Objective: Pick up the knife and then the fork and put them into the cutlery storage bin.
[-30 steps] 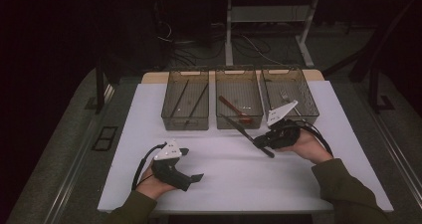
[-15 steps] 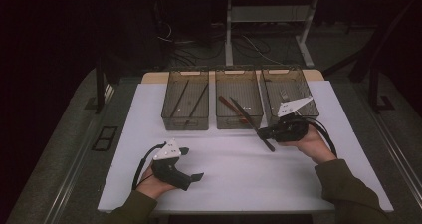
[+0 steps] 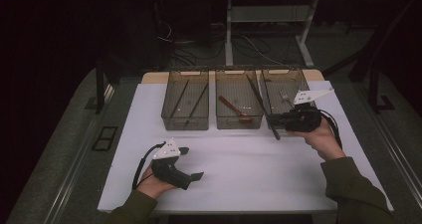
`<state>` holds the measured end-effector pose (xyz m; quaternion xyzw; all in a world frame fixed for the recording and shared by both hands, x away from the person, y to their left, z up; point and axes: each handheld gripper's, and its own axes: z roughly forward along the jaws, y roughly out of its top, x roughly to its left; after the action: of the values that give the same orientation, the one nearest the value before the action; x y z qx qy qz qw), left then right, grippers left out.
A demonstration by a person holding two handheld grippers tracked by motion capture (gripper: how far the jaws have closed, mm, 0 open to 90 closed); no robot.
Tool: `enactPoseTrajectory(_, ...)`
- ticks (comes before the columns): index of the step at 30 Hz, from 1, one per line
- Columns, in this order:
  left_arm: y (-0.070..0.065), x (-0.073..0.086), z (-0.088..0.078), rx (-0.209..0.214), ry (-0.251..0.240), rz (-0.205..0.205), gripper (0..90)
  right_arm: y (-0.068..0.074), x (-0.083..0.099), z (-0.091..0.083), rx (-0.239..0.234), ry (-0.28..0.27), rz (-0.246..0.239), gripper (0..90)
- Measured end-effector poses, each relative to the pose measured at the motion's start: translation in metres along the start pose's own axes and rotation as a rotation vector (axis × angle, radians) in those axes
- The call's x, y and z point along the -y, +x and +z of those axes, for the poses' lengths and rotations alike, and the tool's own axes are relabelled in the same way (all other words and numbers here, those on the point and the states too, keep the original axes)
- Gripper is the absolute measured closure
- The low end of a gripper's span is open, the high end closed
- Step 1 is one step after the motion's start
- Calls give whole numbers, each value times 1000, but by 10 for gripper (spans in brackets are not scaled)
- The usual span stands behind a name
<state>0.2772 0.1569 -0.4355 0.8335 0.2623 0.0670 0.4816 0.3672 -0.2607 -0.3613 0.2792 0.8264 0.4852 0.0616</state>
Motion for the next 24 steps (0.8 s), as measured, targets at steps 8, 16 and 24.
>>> enactPoseTrajectory(8,0,0,0,0,-5,-4,0,-9,-12,-18,78,-43,14,795)
enactPoseTrajectory(16,0,0,0,0,3,-3,0,-30,-24,-34,169,-86,58,795)
enactPoseTrajectory(24,0,0,-1,0,3,-1,0,-57,-31,-38,285,-99,99,795)
